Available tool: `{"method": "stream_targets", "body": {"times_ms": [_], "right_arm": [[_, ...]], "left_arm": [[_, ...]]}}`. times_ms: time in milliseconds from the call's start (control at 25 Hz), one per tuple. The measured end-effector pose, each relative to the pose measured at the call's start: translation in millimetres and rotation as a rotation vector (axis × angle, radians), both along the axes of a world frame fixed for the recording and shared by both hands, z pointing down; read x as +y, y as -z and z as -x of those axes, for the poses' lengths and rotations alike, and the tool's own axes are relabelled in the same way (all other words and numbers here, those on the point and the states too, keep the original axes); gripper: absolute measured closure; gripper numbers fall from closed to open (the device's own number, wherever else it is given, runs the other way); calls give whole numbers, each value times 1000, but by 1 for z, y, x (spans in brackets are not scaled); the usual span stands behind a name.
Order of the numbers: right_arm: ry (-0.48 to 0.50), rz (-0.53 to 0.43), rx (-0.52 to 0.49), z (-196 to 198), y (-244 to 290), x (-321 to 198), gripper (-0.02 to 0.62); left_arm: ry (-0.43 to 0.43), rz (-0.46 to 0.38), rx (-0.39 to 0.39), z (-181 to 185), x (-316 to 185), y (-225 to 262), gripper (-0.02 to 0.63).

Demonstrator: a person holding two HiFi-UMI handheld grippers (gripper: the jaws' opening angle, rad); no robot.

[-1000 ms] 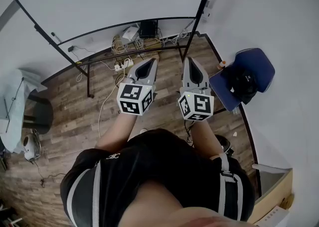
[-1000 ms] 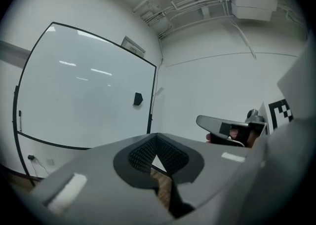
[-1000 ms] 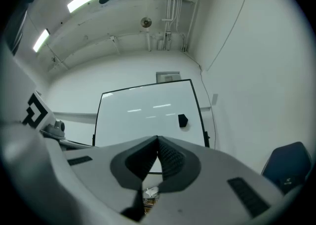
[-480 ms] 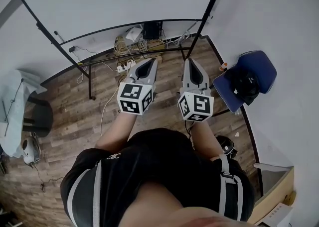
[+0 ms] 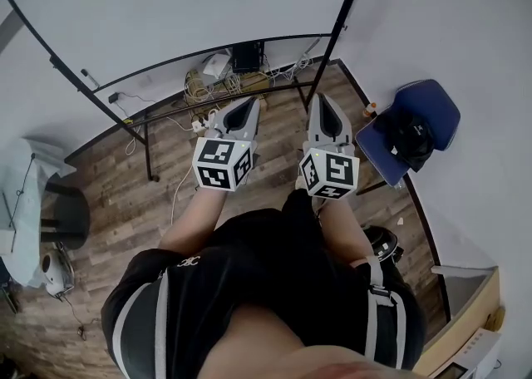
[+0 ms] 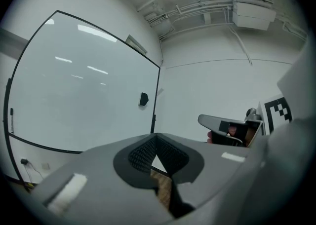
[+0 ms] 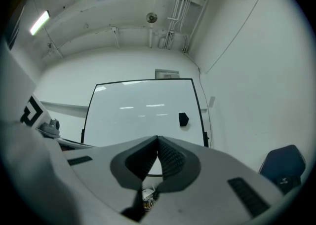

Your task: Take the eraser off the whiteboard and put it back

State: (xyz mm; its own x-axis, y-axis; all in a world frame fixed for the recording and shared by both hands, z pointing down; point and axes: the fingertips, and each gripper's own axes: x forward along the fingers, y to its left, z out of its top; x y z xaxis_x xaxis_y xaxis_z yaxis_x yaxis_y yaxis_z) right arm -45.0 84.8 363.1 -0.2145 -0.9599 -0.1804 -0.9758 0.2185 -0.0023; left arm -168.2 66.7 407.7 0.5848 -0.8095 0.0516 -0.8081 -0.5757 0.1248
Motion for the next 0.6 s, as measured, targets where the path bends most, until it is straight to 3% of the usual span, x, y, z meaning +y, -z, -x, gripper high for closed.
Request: {"method": "stream_targets", "body": {"times_ms": [600], "right_arm": [[44,-105,83,-39,32,-128,591]], "left_arm": [[59,-27,-13,-44,-131,6,595]]}}
